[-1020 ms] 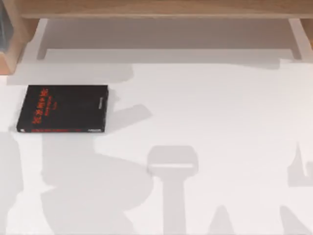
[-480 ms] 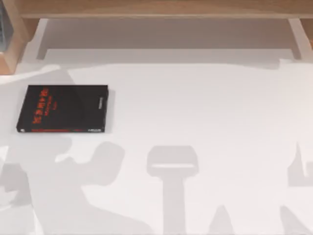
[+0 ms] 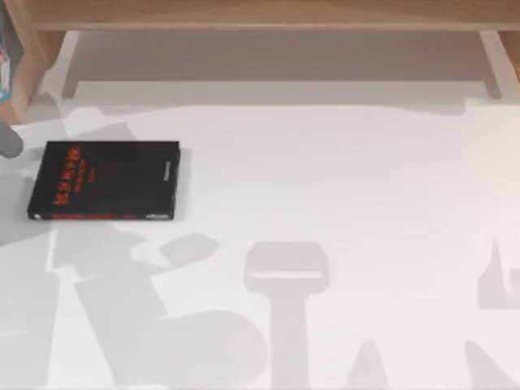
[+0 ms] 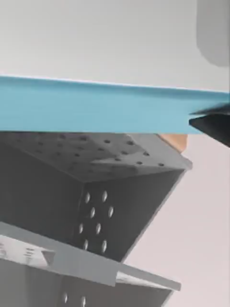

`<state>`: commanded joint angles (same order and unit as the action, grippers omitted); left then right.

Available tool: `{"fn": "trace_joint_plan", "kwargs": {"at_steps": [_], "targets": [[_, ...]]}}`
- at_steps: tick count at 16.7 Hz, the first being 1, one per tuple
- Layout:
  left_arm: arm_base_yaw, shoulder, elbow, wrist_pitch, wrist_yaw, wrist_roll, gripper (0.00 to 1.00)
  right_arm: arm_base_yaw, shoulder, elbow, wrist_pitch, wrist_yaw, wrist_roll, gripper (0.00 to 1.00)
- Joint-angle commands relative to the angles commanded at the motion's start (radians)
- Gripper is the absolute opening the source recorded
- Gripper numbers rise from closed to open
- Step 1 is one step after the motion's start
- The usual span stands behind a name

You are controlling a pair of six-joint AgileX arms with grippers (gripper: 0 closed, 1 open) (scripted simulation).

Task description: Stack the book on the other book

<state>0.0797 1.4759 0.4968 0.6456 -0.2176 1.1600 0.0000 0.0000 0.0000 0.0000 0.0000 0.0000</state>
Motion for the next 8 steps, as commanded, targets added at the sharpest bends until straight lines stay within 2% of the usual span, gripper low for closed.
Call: {"fn": "trace_joint_plan", "kwargs": {"at_steps": [5, 8], "targets": [[-0.267, 0.113, -0.010, -0.039, 0.011, 0.231, 0.00, 0.000, 0.000, 0.000, 0.000, 0.000, 0.000, 1.00], [-0.347, 0.154, 0.006, -0.048, 0.019, 0.300, 0.00, 0.000, 0.000, 0.000, 0.000, 0.000, 0.000, 1.00]]}}
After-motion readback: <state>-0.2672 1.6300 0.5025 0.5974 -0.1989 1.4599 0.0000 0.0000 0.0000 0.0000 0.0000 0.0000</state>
